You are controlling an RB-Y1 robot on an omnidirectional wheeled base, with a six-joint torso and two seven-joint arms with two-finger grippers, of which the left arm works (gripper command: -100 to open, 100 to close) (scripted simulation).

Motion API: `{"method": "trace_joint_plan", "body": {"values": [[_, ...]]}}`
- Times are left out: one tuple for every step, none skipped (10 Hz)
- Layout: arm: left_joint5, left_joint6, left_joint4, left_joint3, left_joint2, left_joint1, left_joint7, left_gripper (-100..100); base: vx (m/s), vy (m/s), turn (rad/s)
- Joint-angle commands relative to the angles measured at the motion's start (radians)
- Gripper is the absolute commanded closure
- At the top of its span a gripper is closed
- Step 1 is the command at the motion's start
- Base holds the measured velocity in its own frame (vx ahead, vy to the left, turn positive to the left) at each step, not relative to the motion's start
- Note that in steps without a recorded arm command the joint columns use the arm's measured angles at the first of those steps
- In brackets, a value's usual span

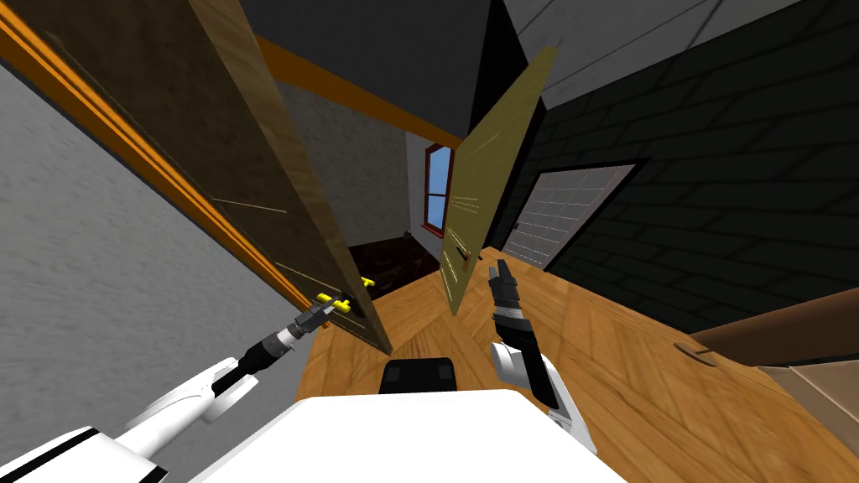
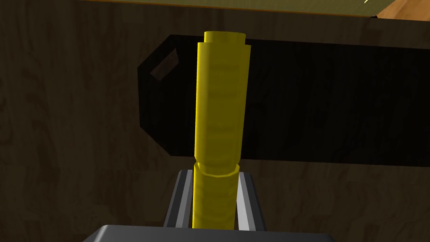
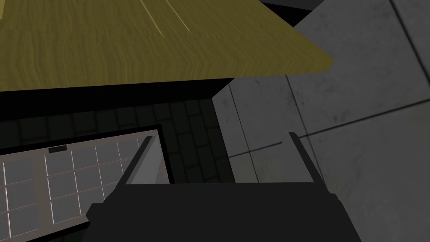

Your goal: Pull the door open

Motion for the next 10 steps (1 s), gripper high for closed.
{"method": "trace_joint_plan", "body": {"values": [[-0.002,-0.010,-0.016,-0.004,0.015,0.021,0.002,100,-0.184,0.113,0.037],[-0.005,-0.023,-0.018,-0.008,0.020,0.026,0.004,100,-0.199,0.117,0.050],[-0.007,-0.032,-0.019,-0.012,0.023,0.029,0.005,100,-0.181,0.128,0.032],[-0.008,-0.021,-0.018,-0.013,0.016,0.023,0.004,100,-0.082,0.060,0.013],[-0.014,-0.031,-0.022,-0.021,0.007,0.019,0.004,100,0.015,-0.082,-0.004],[-0.015,-0.033,-0.024,-0.022,0.005,0.017,0.004,100,0.054,-0.112,-0.029],[-0.016,-0.033,-0.025,-0.023,0.004,0.017,0.004,100,0.040,-0.072,-0.032],[-0.016,-0.033,-0.025,-0.023,0.004,0.017,0.004,100,0.027,-0.033,-0.036],[-0.016,-0.033,-0.025,-0.023,0.004,0.017,0.004,100,0.027,-0.020,-0.023],[-0.020,-0.041,-0.031,-0.028,-0.004,0.011,0.003,100,0.045,-0.092,-0.039]]}}
